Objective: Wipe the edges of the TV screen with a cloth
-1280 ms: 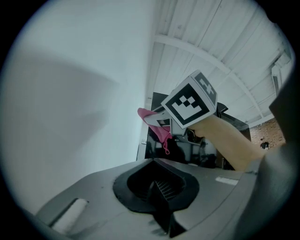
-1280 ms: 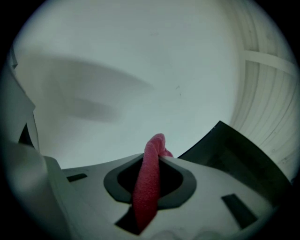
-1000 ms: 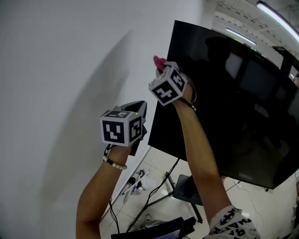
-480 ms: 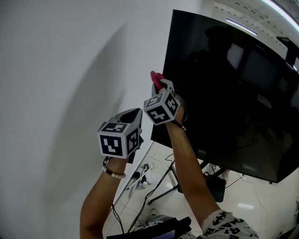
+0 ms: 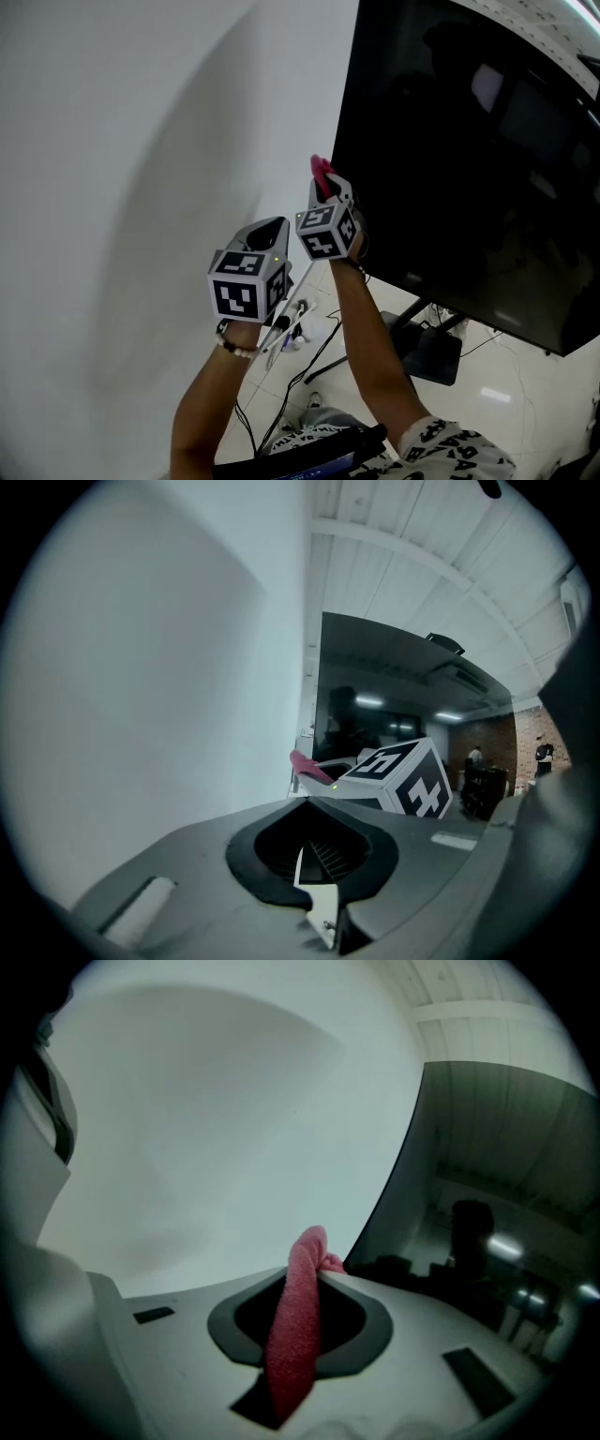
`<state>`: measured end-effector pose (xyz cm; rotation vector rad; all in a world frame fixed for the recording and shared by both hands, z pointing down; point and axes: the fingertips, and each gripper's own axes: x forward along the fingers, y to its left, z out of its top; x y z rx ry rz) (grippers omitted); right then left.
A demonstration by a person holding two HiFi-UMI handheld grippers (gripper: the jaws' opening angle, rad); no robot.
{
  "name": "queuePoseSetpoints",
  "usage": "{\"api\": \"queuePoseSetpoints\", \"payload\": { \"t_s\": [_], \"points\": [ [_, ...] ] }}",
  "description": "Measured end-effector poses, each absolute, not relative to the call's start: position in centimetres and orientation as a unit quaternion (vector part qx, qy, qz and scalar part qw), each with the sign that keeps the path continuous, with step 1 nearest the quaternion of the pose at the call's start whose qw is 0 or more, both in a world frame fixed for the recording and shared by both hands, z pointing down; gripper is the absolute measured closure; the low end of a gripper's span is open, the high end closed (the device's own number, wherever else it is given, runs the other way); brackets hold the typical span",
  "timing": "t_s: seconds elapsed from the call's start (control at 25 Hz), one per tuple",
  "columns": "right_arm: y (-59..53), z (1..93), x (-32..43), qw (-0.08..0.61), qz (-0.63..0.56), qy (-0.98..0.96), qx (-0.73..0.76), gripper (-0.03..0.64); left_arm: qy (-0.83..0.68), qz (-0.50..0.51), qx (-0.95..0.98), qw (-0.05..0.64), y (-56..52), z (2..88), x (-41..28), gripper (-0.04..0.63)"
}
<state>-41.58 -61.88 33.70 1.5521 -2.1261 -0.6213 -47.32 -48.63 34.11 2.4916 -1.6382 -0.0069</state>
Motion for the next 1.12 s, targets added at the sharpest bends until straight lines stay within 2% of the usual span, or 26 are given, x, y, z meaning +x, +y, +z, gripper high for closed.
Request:
{"api": "queuePoseSetpoints", "payload": {
  "t_s": [0.36, 0.72, 0.96, 1.12],
  "points": [
    [-61.7, 44.9, -40.9, 0.223, -0.173, -0.775, 0.566, 0.548, -0.559, 0.009, 0.818, 0.136, -48.3, 44.8, -47.1, 0.606],
    [-61.5, 58.1, -40.1, 0.273, -0.088, -0.781, 0.555, 0.548, -0.564, 0.045, 0.804, 0.184, -46.6, 51.5, -47.4, 0.606],
    [-60.8, 62.2, -40.2, 0.298, -0.030, -0.793, 0.530, 0.549, -0.560, 0.060, 0.802, 0.200, -46.2, 52.8, -47.1, 0.606],
    [-60.7, 62.6, -39.2, 0.272, 0.031, -0.801, 0.532, 0.549, -0.548, 0.066, 0.805, 0.218, -46.2, 53.9, -46.4, 0.606]
  ]
}}
